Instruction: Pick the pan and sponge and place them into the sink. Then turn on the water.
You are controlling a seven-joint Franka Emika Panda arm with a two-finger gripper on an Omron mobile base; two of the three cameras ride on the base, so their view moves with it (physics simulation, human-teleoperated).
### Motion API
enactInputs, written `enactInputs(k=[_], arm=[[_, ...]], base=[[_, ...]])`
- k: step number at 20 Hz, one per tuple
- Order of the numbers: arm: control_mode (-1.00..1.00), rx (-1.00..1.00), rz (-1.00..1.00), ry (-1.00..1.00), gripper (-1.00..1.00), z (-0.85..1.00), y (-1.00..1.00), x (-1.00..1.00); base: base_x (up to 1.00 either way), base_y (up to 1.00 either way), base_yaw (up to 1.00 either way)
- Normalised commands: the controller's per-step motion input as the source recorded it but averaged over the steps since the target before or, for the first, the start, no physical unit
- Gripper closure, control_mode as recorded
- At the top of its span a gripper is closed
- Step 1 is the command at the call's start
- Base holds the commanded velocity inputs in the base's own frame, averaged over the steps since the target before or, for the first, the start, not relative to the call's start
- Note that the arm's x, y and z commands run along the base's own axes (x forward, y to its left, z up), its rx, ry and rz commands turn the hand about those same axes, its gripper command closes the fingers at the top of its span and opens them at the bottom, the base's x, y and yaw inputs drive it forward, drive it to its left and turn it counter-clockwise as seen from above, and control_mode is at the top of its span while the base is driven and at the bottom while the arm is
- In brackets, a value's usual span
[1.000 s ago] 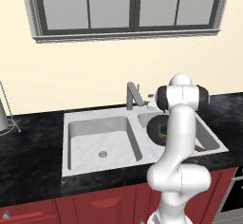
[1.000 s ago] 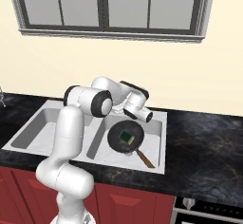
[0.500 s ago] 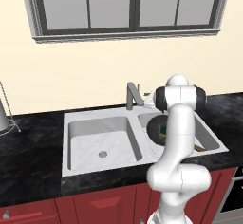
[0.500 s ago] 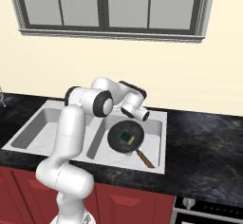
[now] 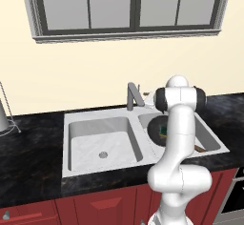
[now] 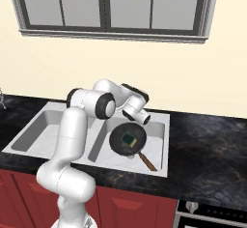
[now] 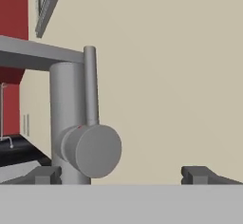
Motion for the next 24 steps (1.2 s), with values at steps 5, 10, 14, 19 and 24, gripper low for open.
enactInputs(k=[5, 10, 14, 19, 24], arm=[[-1.00, 0.07, 0.00, -0.03, -1.00, 0.08, 0.00, 0.04], [-1.00, 0.07, 0.00, -0.04, -1.00, 0.18, 0.00, 0.01], [-1.00, 0.08, 0.00, -0.02, -1.00, 0.16, 0.00, 0.10], [-1.00, 0.07, 0.00, -0.01, -1.00, 0.11, 0.03, 0.14], [-1.00, 0.05, 0.00, 0.00, -1.00, 0.10, 0.11, 0.18]], base=[[0.00, 0.00, 0.00], [0.00, 0.00, 0.00], [0.00, 0.00, 0.00], [0.00, 0.00, 0.00], [0.00, 0.00, 0.00]])
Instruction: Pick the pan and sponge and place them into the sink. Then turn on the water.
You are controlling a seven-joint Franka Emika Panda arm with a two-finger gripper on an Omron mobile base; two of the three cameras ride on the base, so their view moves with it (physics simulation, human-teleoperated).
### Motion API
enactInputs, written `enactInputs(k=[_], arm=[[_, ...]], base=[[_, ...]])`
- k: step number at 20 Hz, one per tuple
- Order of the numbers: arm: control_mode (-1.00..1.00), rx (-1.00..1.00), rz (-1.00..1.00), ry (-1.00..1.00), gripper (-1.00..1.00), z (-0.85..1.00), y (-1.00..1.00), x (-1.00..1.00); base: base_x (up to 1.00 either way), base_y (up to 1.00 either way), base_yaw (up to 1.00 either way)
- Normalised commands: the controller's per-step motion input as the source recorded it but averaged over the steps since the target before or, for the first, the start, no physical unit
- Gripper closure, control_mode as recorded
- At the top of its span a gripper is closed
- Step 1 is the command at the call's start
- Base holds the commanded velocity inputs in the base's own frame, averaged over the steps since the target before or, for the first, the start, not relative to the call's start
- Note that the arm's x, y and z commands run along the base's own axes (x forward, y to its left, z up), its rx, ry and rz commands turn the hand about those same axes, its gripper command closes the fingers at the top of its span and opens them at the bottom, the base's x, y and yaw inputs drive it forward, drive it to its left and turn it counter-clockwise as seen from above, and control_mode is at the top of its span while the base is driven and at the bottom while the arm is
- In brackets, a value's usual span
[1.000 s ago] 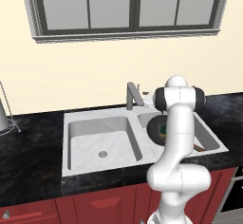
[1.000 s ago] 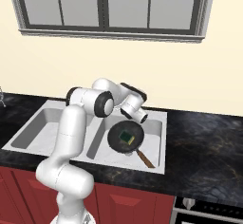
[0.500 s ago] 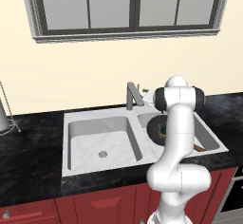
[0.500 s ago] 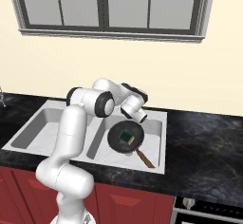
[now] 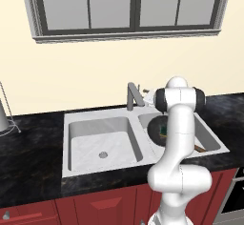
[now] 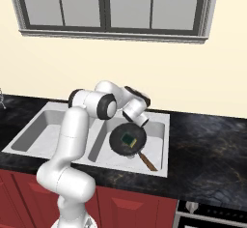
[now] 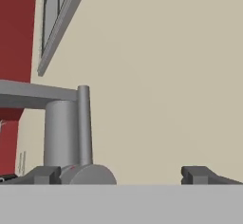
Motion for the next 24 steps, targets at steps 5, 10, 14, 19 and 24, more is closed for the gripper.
enactInputs(k=[5, 10, 14, 19, 24], arm=[[-1.00, 0.07, 0.00, 0.00, -1.00, 0.25, 0.11, 0.20], [-1.00, 0.04, -0.01, -0.01, -1.00, 0.40, 0.11, 0.18], [-1.00, 0.00, -0.01, -0.02, -1.00, 0.39, 0.10, 0.18], [-1.00, 0.00, -0.02, -0.03, -1.00, 0.28, 0.07, 0.23], [-1.00, 0.00, -0.04, -0.02, -1.00, 0.22, 0.08, 0.28]], base=[[0.00, 0.00, 0.00], [0.00, 0.00, 0.00], [0.00, 0.00, 0.00], [0.00, 0.00, 0.00], [0.00, 0.00, 0.00]])
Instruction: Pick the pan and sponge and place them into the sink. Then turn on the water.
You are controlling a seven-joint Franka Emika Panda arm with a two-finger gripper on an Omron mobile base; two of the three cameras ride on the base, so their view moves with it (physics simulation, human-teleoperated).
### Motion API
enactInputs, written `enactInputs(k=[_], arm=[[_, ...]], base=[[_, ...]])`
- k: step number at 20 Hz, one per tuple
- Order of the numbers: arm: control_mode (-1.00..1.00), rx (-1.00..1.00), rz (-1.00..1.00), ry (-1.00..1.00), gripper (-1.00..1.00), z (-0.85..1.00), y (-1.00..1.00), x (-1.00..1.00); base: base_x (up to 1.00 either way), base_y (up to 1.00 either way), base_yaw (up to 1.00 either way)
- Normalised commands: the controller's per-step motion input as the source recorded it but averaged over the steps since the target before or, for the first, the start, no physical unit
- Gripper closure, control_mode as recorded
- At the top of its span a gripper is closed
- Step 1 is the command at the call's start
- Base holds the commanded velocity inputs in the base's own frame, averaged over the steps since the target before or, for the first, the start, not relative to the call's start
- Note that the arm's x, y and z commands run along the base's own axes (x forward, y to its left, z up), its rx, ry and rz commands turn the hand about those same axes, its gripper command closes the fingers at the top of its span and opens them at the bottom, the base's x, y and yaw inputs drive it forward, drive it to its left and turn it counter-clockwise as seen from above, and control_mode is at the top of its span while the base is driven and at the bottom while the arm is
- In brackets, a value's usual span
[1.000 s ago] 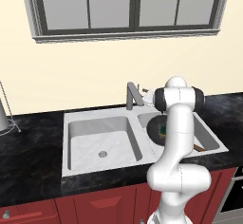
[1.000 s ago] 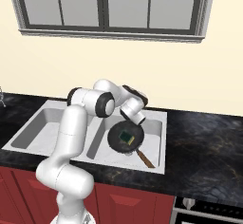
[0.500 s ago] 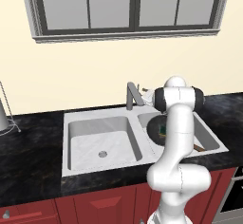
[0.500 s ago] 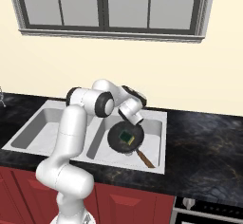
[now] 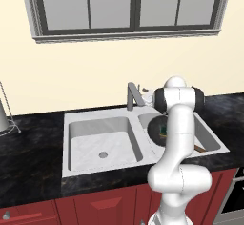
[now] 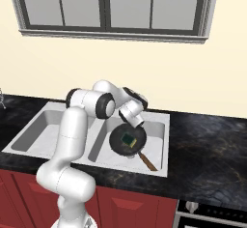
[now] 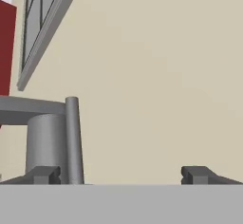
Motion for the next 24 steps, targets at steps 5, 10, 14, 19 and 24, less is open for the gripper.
enactInputs(k=[5, 10, 14, 19, 24], arm=[[-1.00, 0.00, -0.05, -0.02, -1.00, 0.37, 0.09, 0.32], [-1.00, 0.00, -0.07, -0.01, -1.00, 0.51, 0.11, 0.34], [-1.00, 0.00, -0.06, -0.01, -1.00, 0.58, 0.09, 0.37], [-1.00, 0.00, -0.06, 0.00, -1.00, 0.33, 0.07, 0.42], [-1.00, 0.00, -0.07, 0.00, -1.00, 0.26, 0.00, 0.51]], base=[[0.00, 0.00, 0.00], [0.00, 0.00, 0.00], [0.00, 0.00, 0.00], [0.00, 0.00, 0.00], [0.00, 0.00, 0.00]])
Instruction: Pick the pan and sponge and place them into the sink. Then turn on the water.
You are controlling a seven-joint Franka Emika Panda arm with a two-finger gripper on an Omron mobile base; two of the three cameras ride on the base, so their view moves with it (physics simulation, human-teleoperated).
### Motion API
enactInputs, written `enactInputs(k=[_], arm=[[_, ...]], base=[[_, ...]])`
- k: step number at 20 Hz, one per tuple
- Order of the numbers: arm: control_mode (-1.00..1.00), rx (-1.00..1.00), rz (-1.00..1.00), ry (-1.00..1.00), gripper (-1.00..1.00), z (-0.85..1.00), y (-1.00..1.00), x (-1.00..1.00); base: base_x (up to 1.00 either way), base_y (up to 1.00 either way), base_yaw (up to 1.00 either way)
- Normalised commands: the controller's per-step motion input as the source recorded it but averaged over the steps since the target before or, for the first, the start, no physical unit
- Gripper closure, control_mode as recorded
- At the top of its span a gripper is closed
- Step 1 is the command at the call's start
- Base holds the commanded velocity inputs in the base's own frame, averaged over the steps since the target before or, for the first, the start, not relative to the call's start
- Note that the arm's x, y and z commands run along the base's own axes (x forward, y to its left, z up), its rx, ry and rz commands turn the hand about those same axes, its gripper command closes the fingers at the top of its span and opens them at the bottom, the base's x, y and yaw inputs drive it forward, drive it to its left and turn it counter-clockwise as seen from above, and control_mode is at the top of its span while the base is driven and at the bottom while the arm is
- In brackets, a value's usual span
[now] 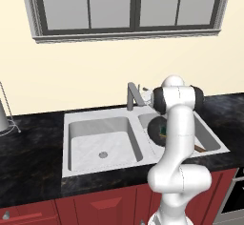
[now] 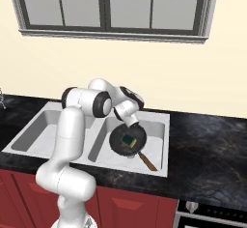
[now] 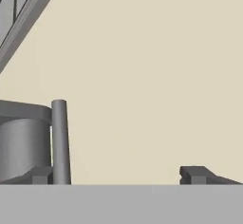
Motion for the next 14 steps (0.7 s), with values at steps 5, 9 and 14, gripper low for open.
enactInputs(k=[5, 9, 14], arm=[[-1.00, 0.00, -0.14, 0.00, -1.00, 0.35, 0.00, 0.77], [-1.00, 0.06, -0.21, 0.00, -1.00, 0.31, -0.26, 0.99], [-1.00, 0.14, -0.23, 0.00, -1.00, 0.26, -0.67, 1.00]], base=[[0.00, 0.00, 0.00], [0.00, 0.00, 0.00], [0.00, 0.00, 0.00]])
